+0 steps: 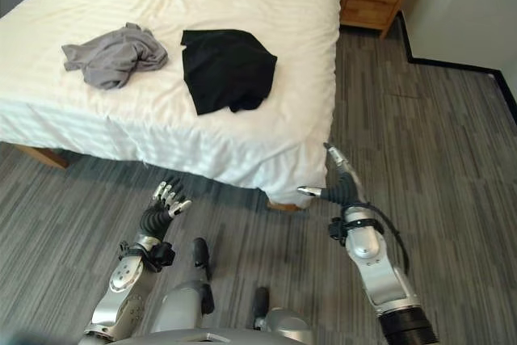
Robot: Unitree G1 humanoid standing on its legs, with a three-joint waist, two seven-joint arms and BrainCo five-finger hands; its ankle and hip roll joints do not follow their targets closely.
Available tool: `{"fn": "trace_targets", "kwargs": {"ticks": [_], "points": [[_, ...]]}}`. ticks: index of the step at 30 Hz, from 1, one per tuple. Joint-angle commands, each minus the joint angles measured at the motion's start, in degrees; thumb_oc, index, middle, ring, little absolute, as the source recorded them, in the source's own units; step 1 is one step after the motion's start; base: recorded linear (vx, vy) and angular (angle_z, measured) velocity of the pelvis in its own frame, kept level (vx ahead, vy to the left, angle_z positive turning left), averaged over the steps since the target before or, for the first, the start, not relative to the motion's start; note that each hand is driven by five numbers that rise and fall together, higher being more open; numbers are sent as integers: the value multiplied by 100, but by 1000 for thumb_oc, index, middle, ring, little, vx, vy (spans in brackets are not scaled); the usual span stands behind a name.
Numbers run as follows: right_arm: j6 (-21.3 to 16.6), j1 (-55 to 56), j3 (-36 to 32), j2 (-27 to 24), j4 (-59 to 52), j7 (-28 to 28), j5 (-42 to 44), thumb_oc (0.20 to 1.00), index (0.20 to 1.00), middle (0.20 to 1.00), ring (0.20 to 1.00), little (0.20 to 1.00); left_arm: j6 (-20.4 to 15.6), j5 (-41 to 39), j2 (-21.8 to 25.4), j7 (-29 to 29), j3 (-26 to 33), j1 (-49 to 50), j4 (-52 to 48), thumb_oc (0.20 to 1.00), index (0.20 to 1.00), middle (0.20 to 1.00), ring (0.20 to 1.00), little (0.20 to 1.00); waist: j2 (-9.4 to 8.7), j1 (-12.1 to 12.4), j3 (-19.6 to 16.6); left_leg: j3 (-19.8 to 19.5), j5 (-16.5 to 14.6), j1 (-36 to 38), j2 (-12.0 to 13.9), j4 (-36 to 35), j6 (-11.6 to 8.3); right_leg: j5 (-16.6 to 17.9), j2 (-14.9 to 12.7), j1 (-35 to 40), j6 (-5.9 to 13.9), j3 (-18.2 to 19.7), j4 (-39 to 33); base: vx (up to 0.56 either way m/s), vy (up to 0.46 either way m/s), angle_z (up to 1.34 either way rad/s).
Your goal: Pick up bed clothes into laundry basket.
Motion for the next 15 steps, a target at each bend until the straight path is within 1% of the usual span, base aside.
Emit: {"fn": "trace_targets", "kwargs": {"ticks": [1, 2, 3, 4, 5, 6, 7, 8, 9, 10, 11, 12, 13, 14, 15], "points": [[-170, -334, -677, -580, -575, -503, -429, 1000, 1000, 1000, 1000, 1000, -176, -304, 243, -60, 79, 261, -689, 1000, 1000, 1000, 1000, 1000, -136, 145, -348, 334, 892, 609, 205, 71, -387, 28, -869, 267, 1007, -120, 67, 379, 214, 3], [-135, -429, -827, -826, -533, -607, -579, 1000, 1000, 1000, 1000, 1000, -153, -295, 308, -98, 78, 323, -702, 1000, 1000, 1000, 1000, 1000, -203, 161, -408, 400, 844, 682, 140, 102, -372, -2, -968, 394, 1067, -136, 67, 333, 183, -2], [-67, -529, -887, -947, -468, -667, -702, 1000, 1000, 1000, 1000, 1000, -140, -270, 360, -107, 79, 336, -699, 1000, 1000, 1000, 1000, 1000, -223, 197, -466, 465, 848, 706, 124, 98, -339, 79, -1014, 414, 1079, -120, 67, 296, 174, -3], [-17, -668, -959, -1072, -332, -792, -776, 1000, 1000, 1000, 1000, 1000, -126, -231, 425, -101, 98, 343, -695, 1000, 1000, 1000, 1000, 1000, -322, 239, -505, 538, 799, 770, 36, 110, -295, 160, -1120, 478, 1142, -138, 74, 152, 90, -8], [-19, -673, -956, -1074, -327, -794, -776, 1000, 1000, 1000, 1000, 1000, -125, -231, 425, -101, 100, 342, -696, 1000, 1000, 1000, 1000, 1000, -320, 245, -507, 546, 801, 770, 40, 108, -294, 164, -1120, 471, 1142, -128, 74, 288, 222, 12], [53, -1117, -1052, -1222, 36, -1032, -634, 1000, 1000, 1000, 1000, 1000, -92, -105, 624, -80, 239, 360, -647, 1000, 1000, 1000, 1000, 1000, -526, 382, -536, 605, 509, 1016, -242, 67, -85, 536, -1375, 233, 1366, -128, 955, 261, 206, 27], [38, -1218, -1017, -1269, 207, -1035, -481, 1000, 1000, 1000, 1000, 1000, -87, -69, 698, -78, 294, 383, -593, 1000, 1000, 1000, 1000, 1000, -592, 408, -495, 560, 402, 1102, -331, 55, -45, 785, -1444, 38, 1450, -115, 1350, 251, 209, 43], [28, -1245, -1003, -1273, 229, -1042, -473, 1000, 1000, 1000, 1000, 1000, -87, -70, 698, -79, 304, 376, -593, 1000, 1000, 1000, 1000, 1000, -587, 414, -501, 577, 430, 1086, -323, 41, -34, 805, -1438, 1, 1449, -96, 1357, 151, 123, 44], [-5, -1541, -768, -1275, 581, -972, -141, 1000, 1000, 1000, 1000, 1000, -84, -74, 830, -74, 398, 372, -443, 1000, 1000, 1000, 1000, 1000, -622, 438, -403, 499, 322, 1171, -387, 4, 51, 1145, -1452, -489, 1529, 41, 2115, 143, 101, 28], [-7, -1672, -660, -1248, 723, -934, -41, 1000, 1000, 1000, 1000, 1000, -81, -84, 870, -83, 466, 391, -374, 1000, 1000, 1000, 1000, 1000, -600, 469, -386, 479, 246, 1217, -365, -23, 71, 1196, -1463, -698, 1538, 11, 2303, 234, 107, 25], [10, -1742, -553, -1228, 880, -876, 11, 1000, 1000, 1000, 1000, 1000, -72, -113, 895, -93, 502, 399, -317, 1000, 1000, 1000, 1000, 1000, -590, 515, -367, 448, 195, 1252, -363, -24, 72, 1166, -1466, -855, 1502, -33, 2312, 138, 25, 21], [-1, -1775, -530, -1232, 911, -880, 18, 1000, 1000, 1000, 1000, 1000, -74, -118, 895, -96, 513, 397, -313, 1000, 1000, 1000, 1000, 1000, -594, 500, -370, 443, 187, 1246, -363, -24, 69, 1147, -1468, -866, 1500, -37, 2333, 269, 17, 31], [73, -1829, -348, -1253, 1316, -759, 91, 1000, 1000, 1000, 1000, 1000, -57, -206, 905, -132, 578, 417, -249, 1000, 1000, 1000, 1000, 1000, -613, 520, -303, 314, 119, 1316, -421, -24, 44, 877, -1365, -1079, 1367, -127, 1984, 199, -2, 43], [60, -1859, -323, -1259, 1350, -764, 100, 1000, 1000, 1000, 1000, 1000, -56, -211, 904, -136, 587, 420, -248, 1000, 1000, 1000, 1000, 1000, -606, 489, -311, 289, 108, 1312, -409, -24, 31, 864, -1352, -1057, 1356, -158, 1963, 379, -10, 45], [208, -1938, -55, -1189, 1928, -655, 223, 1000, 1000, 1000, 1000, 1000, -18, -320, 930, -180, 628, 467, -231, 1000, 1000, 1000, 1000, 1000, -578, 484, -247, 162, 32, 1374, -447, -24, -6, 623, -1146, -1245, 1205, -194, 1380, 294, -40, 68]]}}
